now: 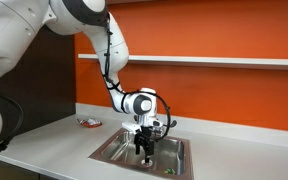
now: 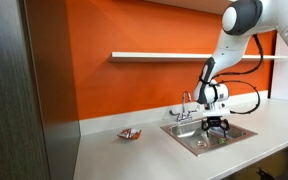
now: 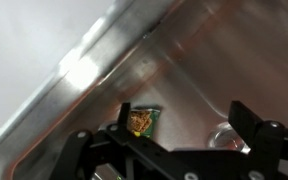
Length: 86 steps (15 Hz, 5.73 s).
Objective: Move the chocolate bar from the sink to the left counter
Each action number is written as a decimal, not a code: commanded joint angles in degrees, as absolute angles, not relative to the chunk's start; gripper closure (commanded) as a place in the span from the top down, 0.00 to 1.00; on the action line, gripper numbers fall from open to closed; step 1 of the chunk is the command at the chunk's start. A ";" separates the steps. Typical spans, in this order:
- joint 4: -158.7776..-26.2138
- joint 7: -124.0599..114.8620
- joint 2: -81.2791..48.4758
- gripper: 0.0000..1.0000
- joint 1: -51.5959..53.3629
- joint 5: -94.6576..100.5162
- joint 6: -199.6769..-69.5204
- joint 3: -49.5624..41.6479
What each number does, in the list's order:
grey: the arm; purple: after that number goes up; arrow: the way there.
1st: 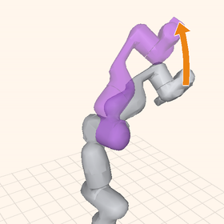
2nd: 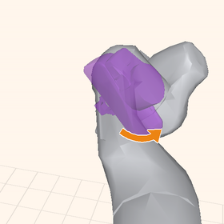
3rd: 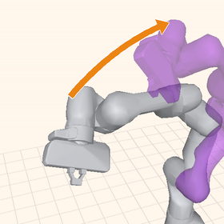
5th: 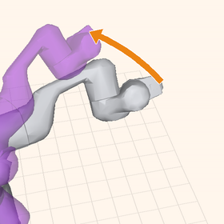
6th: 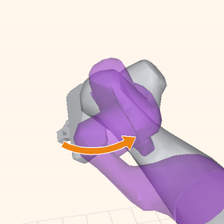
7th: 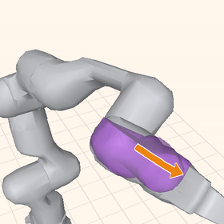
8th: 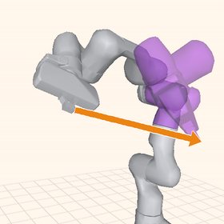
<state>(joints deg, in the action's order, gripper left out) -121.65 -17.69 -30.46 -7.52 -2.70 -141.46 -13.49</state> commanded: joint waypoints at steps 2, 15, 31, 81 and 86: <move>-120.40 -17.47 -32.02 1.00 -8.24 -3.05 -142.23 -13.53; -111.94 -16.80 -40.02 1.00 -11.00 -4.48 -141.44 -13.70; -103.70 -16.90 -46.85 1.00 -13.79 -6.67 -140.51 -13.84; -100.99 -20.69 -50.91 1.00 -15.24 -11.61 -140.52 -15.40; -100.55 -20.51 -51.42 0.72 -15.46 -11.69 -140.50 -15.27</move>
